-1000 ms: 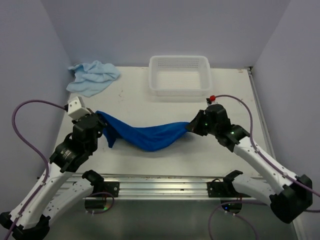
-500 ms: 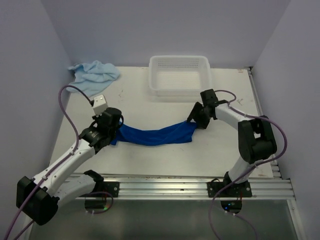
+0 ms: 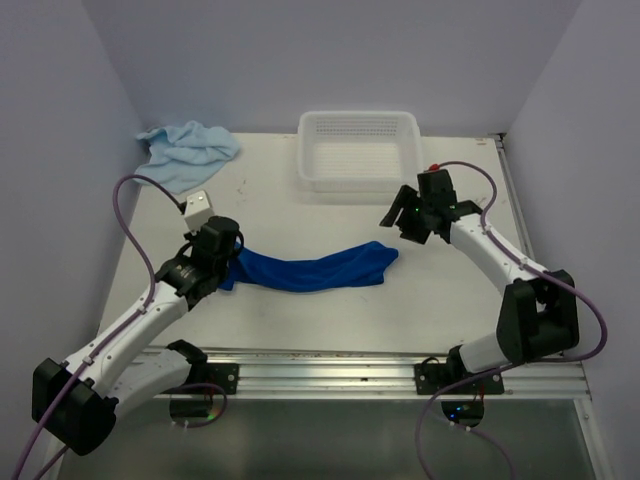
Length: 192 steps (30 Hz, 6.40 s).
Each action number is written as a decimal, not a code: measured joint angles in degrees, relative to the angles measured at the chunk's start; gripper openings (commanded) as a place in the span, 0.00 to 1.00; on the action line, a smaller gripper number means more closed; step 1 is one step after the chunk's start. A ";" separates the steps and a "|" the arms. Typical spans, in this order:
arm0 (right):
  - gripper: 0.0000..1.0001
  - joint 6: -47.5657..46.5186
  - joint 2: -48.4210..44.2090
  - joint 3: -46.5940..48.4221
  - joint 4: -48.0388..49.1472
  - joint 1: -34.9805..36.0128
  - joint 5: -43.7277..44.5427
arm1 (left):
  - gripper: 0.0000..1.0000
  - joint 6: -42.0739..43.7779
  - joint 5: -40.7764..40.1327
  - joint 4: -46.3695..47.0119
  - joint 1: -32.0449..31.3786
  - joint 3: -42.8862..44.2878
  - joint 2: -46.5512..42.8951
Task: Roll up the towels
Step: Flatten the towel
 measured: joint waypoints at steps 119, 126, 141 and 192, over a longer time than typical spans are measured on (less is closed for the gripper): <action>0.00 8.52 9.14 -6.32 6.62 2.49 -5.84 | 0.00 1.20 10.91 7.21 1.44 -3.10 4.13; 0.00 4.42 6.19 -0.68 1.25 2.51 -2.97 | 0.00 2.64 10.45 5.51 1.51 -1.01 4.15; 0.00 -1.36 -8.85 26.77 -13.84 -13.64 5.38 | 0.00 12.61 18.21 4.66 14.36 28.04 8.70; 0.00 0.13 14.40 16.52 -8.92 -19.93 2.82 | 0.00 32.39 36.50 2.93 14.69 34.05 39.89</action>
